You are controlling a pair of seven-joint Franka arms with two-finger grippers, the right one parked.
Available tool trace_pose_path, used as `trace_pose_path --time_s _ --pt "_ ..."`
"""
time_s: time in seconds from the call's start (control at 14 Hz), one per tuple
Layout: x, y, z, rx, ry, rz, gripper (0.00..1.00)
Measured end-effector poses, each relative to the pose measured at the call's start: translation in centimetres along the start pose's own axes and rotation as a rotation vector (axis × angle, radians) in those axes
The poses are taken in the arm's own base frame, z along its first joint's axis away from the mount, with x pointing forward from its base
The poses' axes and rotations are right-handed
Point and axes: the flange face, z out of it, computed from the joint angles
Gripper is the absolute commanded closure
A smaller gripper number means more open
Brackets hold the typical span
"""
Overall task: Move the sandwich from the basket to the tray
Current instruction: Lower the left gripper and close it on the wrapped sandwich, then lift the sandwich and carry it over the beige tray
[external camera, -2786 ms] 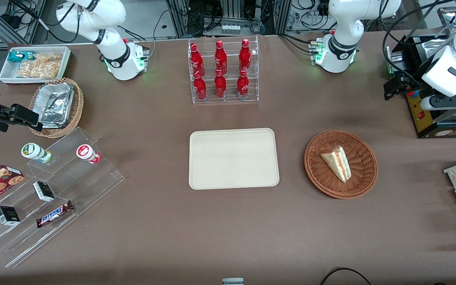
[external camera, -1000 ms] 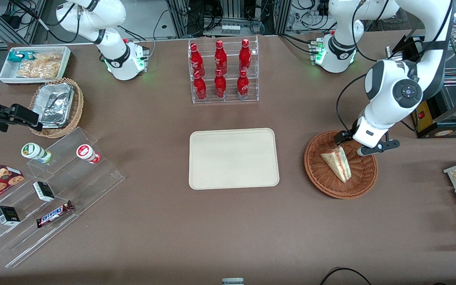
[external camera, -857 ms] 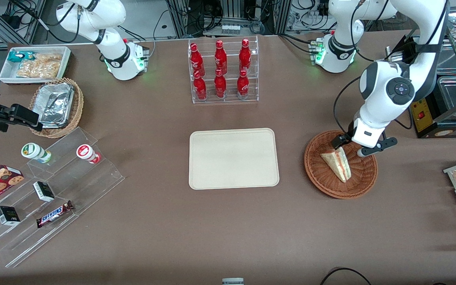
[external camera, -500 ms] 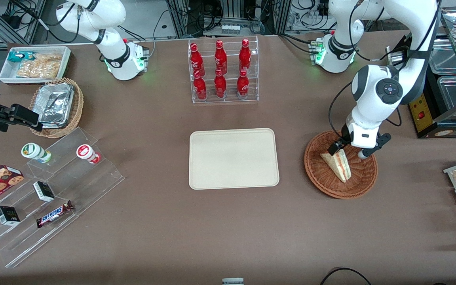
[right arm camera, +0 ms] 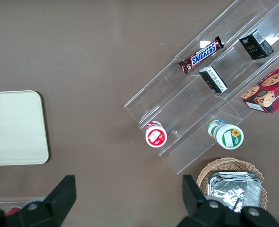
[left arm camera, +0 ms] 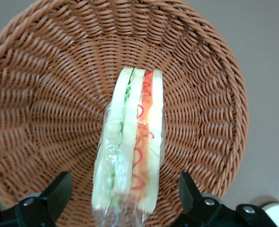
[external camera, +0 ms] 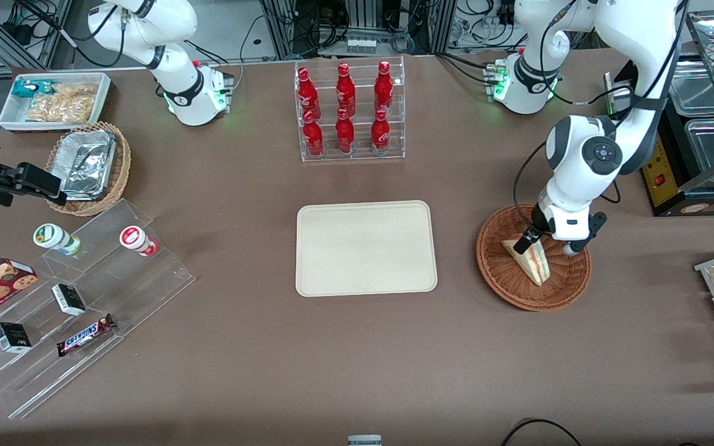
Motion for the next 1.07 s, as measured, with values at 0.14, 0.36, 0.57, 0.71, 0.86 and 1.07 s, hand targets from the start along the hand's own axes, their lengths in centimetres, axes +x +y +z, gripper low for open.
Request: trace_pose_path --time_s 0.14,0.36,0.57,0.71,0.86,1.07 --pt "0.0 -0.1 1.6 -0.007 0.002 -0.016 0.46" --pt "-0.1 -0.2 2.9 0.000 -0.004 -0.026 0.95" --pt "0.0 0.0 2.5 0.002 -0.004 0.109 0.96" --pt "0.5 0.7 1.4 0.019 -0.018 0.191 0.96" --pt "1.0 3.3 -1.4 0.061 -0.058 0.276 0.95" --pt "-1.6 9.8 -6.4 0.112 -0.120 0.451 0.98"
